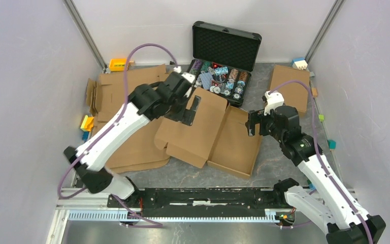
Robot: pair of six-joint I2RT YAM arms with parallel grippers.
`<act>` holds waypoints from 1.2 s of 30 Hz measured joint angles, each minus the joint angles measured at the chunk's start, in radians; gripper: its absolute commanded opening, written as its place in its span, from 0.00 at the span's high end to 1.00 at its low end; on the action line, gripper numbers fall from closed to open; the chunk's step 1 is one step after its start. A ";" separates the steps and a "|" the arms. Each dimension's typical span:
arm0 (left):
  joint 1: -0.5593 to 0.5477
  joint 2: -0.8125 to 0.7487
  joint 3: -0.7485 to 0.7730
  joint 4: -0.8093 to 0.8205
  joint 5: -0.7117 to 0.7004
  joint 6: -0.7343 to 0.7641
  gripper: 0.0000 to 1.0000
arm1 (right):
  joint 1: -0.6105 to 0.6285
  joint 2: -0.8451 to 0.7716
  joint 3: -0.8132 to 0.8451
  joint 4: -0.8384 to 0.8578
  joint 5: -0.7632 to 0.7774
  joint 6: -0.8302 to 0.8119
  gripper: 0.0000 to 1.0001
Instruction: Fold the paper box
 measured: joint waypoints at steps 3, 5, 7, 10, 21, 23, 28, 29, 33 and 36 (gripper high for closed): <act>0.000 -0.129 -0.066 0.023 -0.020 -0.005 0.03 | 0.000 0.010 -0.010 -0.015 0.042 0.010 0.02; 0.000 -0.256 -0.132 0.039 -0.026 -0.008 0.14 | 0.000 0.006 -0.045 -0.015 0.085 0.035 0.02; 0.000 -0.375 -0.204 0.063 -0.004 -0.021 0.34 | 0.000 0.000 -0.086 -0.016 0.126 0.060 0.02; -0.002 -0.520 -0.351 0.122 0.103 -0.077 0.52 | 0.000 -0.011 -0.150 -0.032 0.193 0.101 0.02; -0.293 -0.509 -0.873 0.583 0.271 -0.418 0.39 | 0.000 -0.078 -0.260 -0.052 0.196 0.193 0.02; -0.342 -0.485 -0.895 0.672 0.271 -0.460 0.40 | 0.000 -0.094 -0.306 -0.043 0.141 0.210 0.02; -0.409 -0.324 -0.922 0.907 0.286 -0.533 0.40 | 0.000 -0.093 -0.380 -0.028 0.010 0.253 0.02; -0.413 -0.293 -0.933 0.947 0.291 -0.544 0.40 | 0.000 -0.089 -0.391 -0.028 -0.016 0.266 0.02; -0.415 -0.216 -0.972 1.036 0.292 -0.574 0.30 | 0.000 -0.087 -0.430 -0.005 -0.122 0.324 0.09; -0.405 -0.186 -0.975 1.073 0.290 -0.591 0.29 | 0.000 -0.119 -0.505 0.064 -0.227 0.399 0.14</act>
